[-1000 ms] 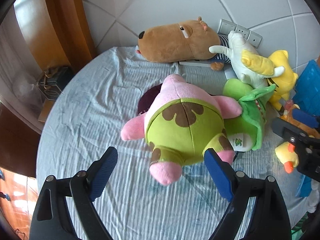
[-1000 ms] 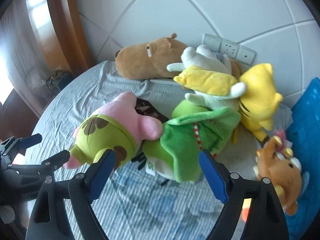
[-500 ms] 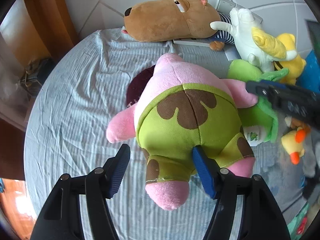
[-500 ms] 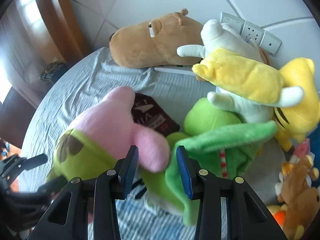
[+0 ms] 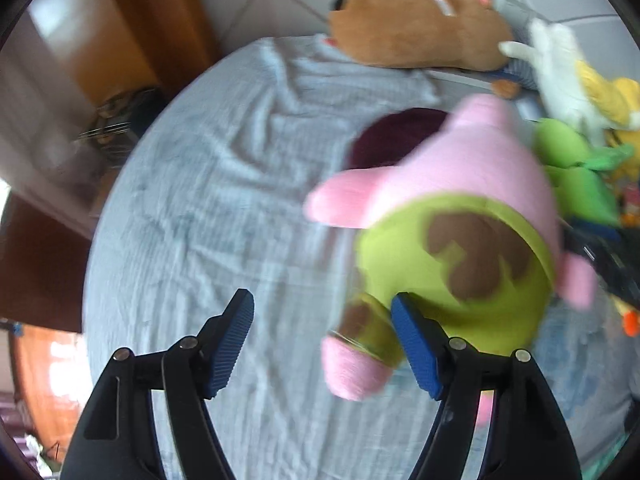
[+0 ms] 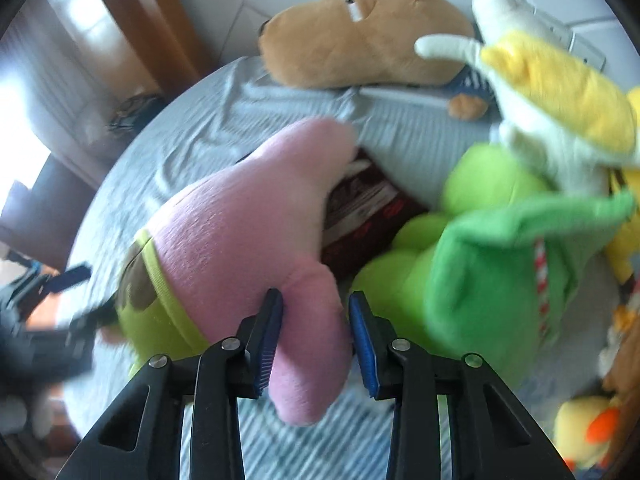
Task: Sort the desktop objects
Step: 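Grasp the pink-and-green starfish plush with both tools at its two arms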
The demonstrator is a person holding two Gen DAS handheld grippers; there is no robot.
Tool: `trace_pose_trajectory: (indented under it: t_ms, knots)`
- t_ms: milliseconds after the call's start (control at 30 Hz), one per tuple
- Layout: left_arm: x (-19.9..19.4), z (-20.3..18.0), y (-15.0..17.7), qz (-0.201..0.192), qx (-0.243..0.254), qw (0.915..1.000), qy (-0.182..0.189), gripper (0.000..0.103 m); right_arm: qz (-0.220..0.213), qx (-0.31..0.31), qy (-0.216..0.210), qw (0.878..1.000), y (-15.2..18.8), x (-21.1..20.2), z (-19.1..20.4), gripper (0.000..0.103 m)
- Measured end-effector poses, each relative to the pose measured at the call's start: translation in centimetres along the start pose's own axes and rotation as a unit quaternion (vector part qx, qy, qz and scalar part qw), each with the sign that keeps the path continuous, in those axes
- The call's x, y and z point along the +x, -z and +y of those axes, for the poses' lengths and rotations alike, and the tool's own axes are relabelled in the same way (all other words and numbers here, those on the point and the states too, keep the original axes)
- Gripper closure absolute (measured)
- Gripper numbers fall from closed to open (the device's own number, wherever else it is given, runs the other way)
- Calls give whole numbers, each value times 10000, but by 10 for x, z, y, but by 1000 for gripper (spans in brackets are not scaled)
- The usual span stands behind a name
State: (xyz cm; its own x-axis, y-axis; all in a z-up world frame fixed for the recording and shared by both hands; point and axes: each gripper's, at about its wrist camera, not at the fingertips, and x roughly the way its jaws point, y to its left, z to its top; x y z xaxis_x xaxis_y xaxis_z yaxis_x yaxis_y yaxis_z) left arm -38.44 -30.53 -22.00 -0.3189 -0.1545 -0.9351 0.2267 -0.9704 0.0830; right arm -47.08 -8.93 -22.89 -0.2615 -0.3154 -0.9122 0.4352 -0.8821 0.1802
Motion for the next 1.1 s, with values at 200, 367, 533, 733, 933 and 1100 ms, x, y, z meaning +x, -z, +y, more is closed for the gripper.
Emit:
trace_pose_trajectory:
  t_ms: [200,367,533,733,933,1100]
  knots:
    - [15,24,-11,-28,133,9998,175,31,-60,341,36,9994,39,-6,32,69]
    - [4,23,0,-118,626,9958,665,31,-10,1062,289,9939,75,-7,47,69]
    - [-1,12,27,-43,890,9901,1088,22,222,1579,358,9865,112,3,54,68]
    - [8,-10,54,61,1171,9853,1239,19,318,1727,269,9841,133,22,63,61]
    - [-1,-21,53,-217,1326,9839,1179,0,-12,1879,465,9811,145,-1,43,44]
    - [-13,-35,55,-388,1586,9801,1127,0,-416,2118,665,9742,149,-35,7,14]
